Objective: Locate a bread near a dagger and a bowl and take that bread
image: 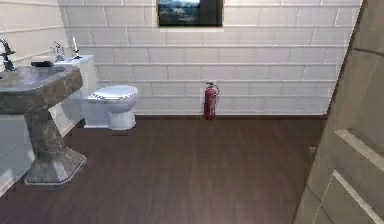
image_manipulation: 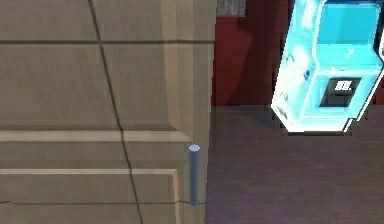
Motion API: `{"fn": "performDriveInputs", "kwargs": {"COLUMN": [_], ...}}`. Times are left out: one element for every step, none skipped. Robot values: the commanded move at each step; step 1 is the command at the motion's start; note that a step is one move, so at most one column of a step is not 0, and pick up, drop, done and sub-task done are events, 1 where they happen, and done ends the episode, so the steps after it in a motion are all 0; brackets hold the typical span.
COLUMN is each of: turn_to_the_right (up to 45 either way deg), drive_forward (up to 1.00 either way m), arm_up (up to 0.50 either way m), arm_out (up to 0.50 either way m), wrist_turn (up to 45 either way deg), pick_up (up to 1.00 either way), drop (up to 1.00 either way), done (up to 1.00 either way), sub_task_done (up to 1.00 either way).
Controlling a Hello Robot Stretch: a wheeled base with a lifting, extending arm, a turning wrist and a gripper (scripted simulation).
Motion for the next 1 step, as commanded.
{"fn": "performDriveInputs", "kwargs": {"turn_to_the_right": [3.0], "drive_forward": [0.00], "arm_up": [0.00], "arm_out": [0.00], "wrist_turn": [0.0], "pick_up": [0.00], "drop": [0.00], "done": [0.00], "sub_task_done": [0.00]}}
